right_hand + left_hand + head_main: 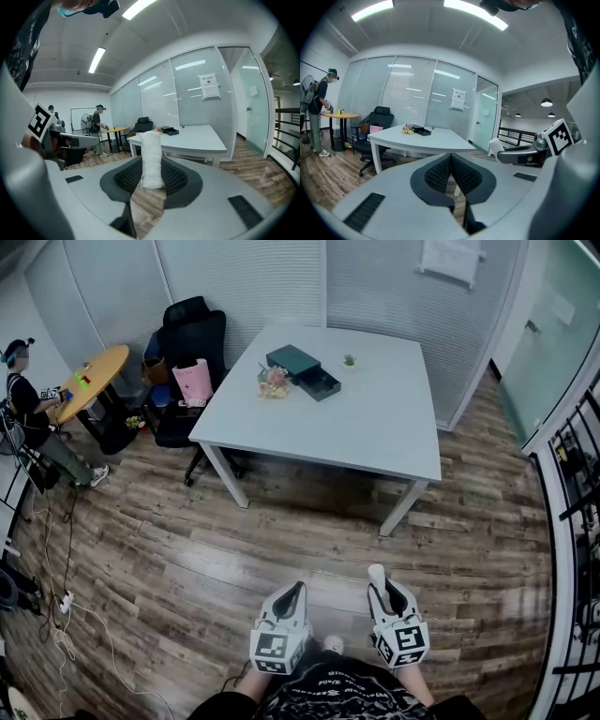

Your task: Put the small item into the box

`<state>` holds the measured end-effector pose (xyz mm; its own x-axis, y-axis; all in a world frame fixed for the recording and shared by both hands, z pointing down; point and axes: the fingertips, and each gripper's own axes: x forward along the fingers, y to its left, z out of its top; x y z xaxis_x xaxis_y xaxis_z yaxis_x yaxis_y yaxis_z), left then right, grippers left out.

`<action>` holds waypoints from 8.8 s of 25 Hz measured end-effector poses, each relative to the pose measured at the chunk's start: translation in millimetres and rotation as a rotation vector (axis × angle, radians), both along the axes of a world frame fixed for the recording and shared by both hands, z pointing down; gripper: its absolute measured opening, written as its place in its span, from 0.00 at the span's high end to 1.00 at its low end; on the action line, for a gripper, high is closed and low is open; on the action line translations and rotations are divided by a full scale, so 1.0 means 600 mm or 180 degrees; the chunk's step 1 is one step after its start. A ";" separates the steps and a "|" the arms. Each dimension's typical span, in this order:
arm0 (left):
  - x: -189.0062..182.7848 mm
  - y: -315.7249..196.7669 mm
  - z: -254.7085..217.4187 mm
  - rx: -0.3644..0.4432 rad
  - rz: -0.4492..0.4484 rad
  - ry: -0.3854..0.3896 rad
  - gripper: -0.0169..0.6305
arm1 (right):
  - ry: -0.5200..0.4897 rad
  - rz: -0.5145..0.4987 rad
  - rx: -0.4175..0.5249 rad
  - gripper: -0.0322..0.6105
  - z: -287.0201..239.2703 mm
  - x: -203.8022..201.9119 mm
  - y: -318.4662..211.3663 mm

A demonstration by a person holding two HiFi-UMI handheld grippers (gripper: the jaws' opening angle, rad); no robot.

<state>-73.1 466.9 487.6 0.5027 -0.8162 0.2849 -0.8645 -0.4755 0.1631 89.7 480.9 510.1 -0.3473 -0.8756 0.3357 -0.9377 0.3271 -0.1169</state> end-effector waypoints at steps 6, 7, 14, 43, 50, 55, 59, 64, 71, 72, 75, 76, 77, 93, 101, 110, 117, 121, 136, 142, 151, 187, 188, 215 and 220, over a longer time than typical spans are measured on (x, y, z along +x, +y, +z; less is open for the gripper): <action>-0.047 -0.053 -0.002 0.0029 0.0051 -0.0011 0.95 | 0.0047 0.0264 0.0131 0.74 -0.010 -0.027 -0.054; -0.055 -0.060 -0.001 0.0038 0.0058 -0.0014 0.95 | 0.0038 0.0274 0.0146 0.74 -0.010 -0.034 -0.060; -0.078 -0.099 0.009 0.0033 0.0029 -0.0016 0.95 | 0.0018 0.0354 0.0140 0.74 0.004 -0.051 -0.091; 0.103 -0.433 0.009 -0.0117 -0.0432 -0.0089 0.95 | -0.0021 -0.0465 0.0081 0.74 0.004 0.104 -0.496; 0.161 -0.469 0.013 -0.0095 -0.0467 -0.0041 0.95 | -0.0071 -0.0562 0.0082 0.74 0.014 0.144 -0.531; 0.188 -0.475 0.017 -0.0131 -0.0461 -0.0088 0.95 | -0.0209 -0.0549 0.0003 0.74 0.016 0.164 -0.540; 0.186 -0.485 0.029 -0.0133 -0.0511 -0.0085 0.95 | -0.0288 -0.0570 0.0002 0.74 0.020 0.162 -0.553; 0.192 -0.522 0.049 -0.0193 -0.0460 -0.0050 0.95 | -0.0259 -0.0523 -0.0015 0.74 0.032 0.166 -0.582; 0.207 -0.617 0.039 -0.0128 -0.0239 -0.0026 0.95 | -0.0208 -0.0382 -0.0007 0.74 0.028 0.174 -0.653; 0.206 -0.630 0.041 -0.0133 -0.0219 -0.0032 0.95 | -0.0207 -0.0359 -0.0010 0.74 0.030 0.174 -0.666; 0.194 -0.676 0.046 -0.0146 -0.0179 -0.0049 0.95 | -0.0199 -0.0318 -0.0034 0.74 0.036 0.165 -0.712; 0.187 -0.693 0.047 -0.0153 -0.0175 -0.0051 0.95 | -0.0189 -0.0313 -0.0046 0.74 0.038 0.158 -0.728; 0.178 -0.711 0.047 -0.0157 -0.0172 -0.0051 0.95 | -0.0178 -0.0310 -0.0057 0.74 0.039 0.151 -0.744; 0.065 -0.999 0.031 -0.0023 0.0239 -0.0050 0.95 | -0.0050 0.0082 0.0010 0.74 0.027 0.046 -0.985; 0.021 -1.073 0.027 -0.0001 0.0299 -0.0012 0.95 | 0.0020 0.0147 -0.0004 0.74 0.024 -0.001 -1.035; 0.004 -1.101 0.040 -0.0069 0.0133 0.0042 0.95 | 0.0042 -0.0014 -0.0033 0.74 0.022 -0.014 -1.078; 0.002 -1.116 0.029 -0.0076 0.0004 0.0076 0.95 | 0.0256 -0.0408 0.0096 0.74 -0.045 -0.029 -1.118; -0.001 -1.125 0.030 -0.0107 -0.0084 0.0092 0.95 | 0.0384 -0.0647 0.0238 0.74 -0.087 -0.039 -1.162; -0.006 -1.145 0.040 -0.0207 -0.0167 0.0066 0.95 | 0.1221 -0.1337 0.0196 0.74 -0.116 -0.073 -1.329; -0.007 -1.152 0.055 -0.0283 -0.0182 0.0012 0.95 | 0.1560 -0.1633 0.0096 0.74 -0.090 -0.088 -1.389; -0.007 -1.178 0.065 -0.0341 -0.0221 -0.0064 0.95 | 0.1953 -0.1943 -0.0228 0.74 -0.007 -0.093 -1.460; -0.019 -1.199 0.153 -0.0765 -0.0423 -0.0330 0.95 | 0.2830 -0.2899 -0.0863 0.74 0.264 -0.090 -1.514; -0.019 -1.199 0.153 -0.0766 -0.0429 -0.0332 0.95 | 0.2906 -0.2934 -0.0849 0.73 0.265 -0.089 -1.513; -0.011 -1.182 0.142 -0.0627 -0.0308 -0.0344 0.95 | 0.1919 -0.2450 -0.0675 0.49 0.159 -0.094 -1.490; 0.004 -1.177 0.123 -0.0510 -0.0201 -0.0302 0.95 | 0.1682 -0.2193 -0.0453 0.49 0.095 -0.077 -1.467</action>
